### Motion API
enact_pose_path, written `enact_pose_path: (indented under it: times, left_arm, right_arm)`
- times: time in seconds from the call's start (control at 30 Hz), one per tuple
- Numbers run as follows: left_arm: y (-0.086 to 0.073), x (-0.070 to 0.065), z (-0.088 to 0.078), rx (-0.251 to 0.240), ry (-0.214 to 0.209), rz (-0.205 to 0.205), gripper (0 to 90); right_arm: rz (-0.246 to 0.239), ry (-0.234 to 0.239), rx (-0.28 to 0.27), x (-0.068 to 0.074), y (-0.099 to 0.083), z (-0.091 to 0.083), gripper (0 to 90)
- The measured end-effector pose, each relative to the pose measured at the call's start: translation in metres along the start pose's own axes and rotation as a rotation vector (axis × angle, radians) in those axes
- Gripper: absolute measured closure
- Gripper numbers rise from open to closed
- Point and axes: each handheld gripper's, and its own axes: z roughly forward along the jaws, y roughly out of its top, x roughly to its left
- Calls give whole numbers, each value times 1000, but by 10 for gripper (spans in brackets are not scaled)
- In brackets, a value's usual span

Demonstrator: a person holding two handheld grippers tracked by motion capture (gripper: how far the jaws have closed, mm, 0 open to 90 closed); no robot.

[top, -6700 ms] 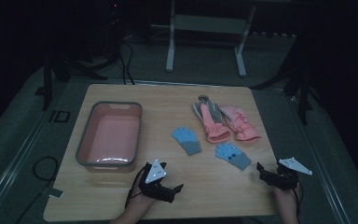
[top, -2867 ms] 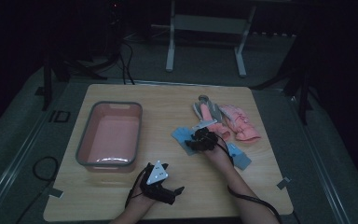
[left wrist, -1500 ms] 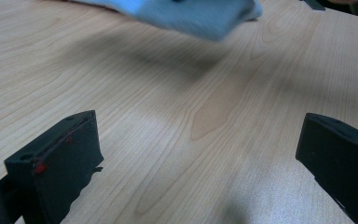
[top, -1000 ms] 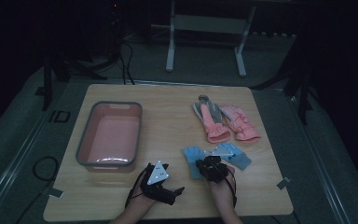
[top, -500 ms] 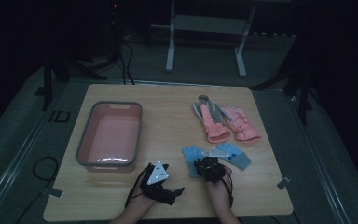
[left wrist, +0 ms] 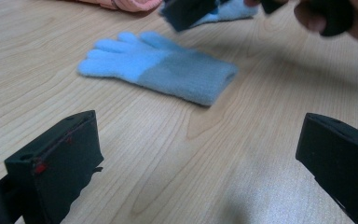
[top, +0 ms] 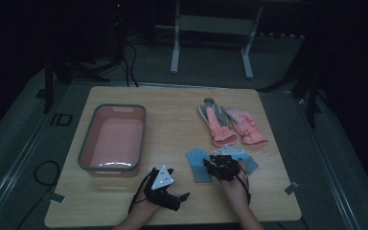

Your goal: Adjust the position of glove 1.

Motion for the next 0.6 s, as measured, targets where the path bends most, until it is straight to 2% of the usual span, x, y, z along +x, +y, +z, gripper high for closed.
enact_pose_path:
  times: [0.03, 0.07, 0.13, 0.17, 0.2, 0.23, 0.27, 0.4, 0.47, 0.53, 0.57, 0.6]
  left_arm:
    - [0, 0, 0, 0, 0, -2, 1]
    - [0, 0, 0, 2, 0, -3, 1]
    - [0, 0, 0, 2, 0, -3, 1]
    - [0, 0, 0, 2, 0, -4, 1]
    - [0, 0, 0, 2, 0, -4, 1]
    - [0, 0, 0, 2, 0, -4, 1]
    - [0, 0, 0, 3, 2, -5, 1]
    - [0, 0, 0, 3, 5, -4, 1]
    - [0, 0, 0, 3, 4, -4, 1]
    - [0, 0, 0, 3, 5, -4, 1]
    - [0, 0, 0, 3, 5, -4, 1]
    - [0, 0, 0, 3, 5, -4, 1]
  right_arm:
    - [-27, -1, -6, -13, 1, -7, 658]
    - [-37, 14, -9, -19, 2, -11, 658]
    - [-41, -5, -6, -31, 2, -16, 668]
    - [-42, 11, -13, -38, 2, -20, 668]
    - [-42, 11, -13, -38, 2, -20, 668]
    - [-44, 14, -20, -45, 2, -23, 668]
    - [-38, 32, -30, -61, 0, -30, 667]
    - [-35, 49, -31, -86, -5, -39, 658]
    - [-51, 44, -17, -97, -9, -42, 653]
    - [-65, 62, 5, -108, -12, -44, 637]
    - [-79, 46, 13, -113, -14, -44, 635]
    - [-79, 46, 13, -113, -14, -44, 635]
